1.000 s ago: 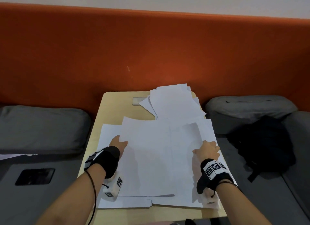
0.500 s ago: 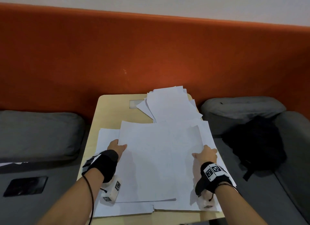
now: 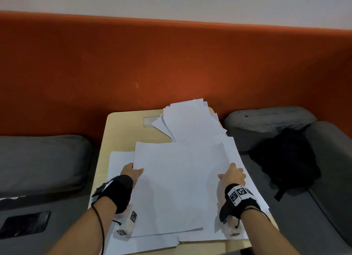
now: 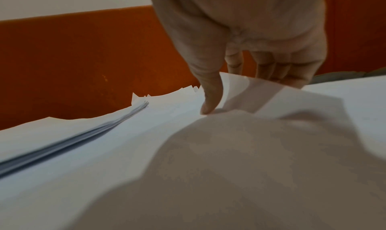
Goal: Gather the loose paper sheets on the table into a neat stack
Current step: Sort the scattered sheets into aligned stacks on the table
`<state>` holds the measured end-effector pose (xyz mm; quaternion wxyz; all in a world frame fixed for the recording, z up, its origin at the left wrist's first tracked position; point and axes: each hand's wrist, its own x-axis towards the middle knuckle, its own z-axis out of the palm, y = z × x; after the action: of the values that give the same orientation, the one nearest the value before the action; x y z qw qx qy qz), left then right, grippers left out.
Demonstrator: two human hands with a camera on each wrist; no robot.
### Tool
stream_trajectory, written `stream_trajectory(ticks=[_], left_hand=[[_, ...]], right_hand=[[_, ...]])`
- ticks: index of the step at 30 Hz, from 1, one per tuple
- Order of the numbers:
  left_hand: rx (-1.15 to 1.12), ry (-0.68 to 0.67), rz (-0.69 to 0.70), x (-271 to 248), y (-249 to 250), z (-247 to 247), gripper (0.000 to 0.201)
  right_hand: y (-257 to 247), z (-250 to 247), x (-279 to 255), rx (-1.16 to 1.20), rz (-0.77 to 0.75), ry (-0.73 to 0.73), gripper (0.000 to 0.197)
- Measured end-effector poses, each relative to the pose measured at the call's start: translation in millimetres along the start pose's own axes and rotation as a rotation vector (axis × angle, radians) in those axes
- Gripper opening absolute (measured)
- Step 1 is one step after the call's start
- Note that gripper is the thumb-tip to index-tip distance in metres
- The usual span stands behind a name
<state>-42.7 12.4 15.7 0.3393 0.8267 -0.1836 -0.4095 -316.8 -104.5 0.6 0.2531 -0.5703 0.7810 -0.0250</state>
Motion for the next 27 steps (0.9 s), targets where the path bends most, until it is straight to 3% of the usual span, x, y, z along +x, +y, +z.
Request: stream_trajectory(ticks=[13,18,20,23,25,27], left_hand=[[-0.024,-0.018,-0.005,1,-1,-2,0.048],[-0.027,-0.015,0.0,2,-1,-3,0.044],[-0.022,-0.021,0.009,2,0,-3,0.044],[-0.014,-0.034,0.027,2,-2,-4,0.044],[-0.011,-0.054,0.035,4,-5,-6,0.042],[0.003,-0.063,0.036,6,-6,-9,0.043]], right_hand=[[-3,-2,-1,-0.088,-0.005,0.01,0.048],[3,-4,5,0.198,0.074,-0.031,0.066],[5,-7,5,0.227,0.052,-0.08,0.057],[6,-12,0,0.144,-0.1,-0.177,0.03],[5,-19,1,0.135,-0.162,-0.188,0.032],[-1,-32,4,0.146,-0.194,-0.082,0.033]])
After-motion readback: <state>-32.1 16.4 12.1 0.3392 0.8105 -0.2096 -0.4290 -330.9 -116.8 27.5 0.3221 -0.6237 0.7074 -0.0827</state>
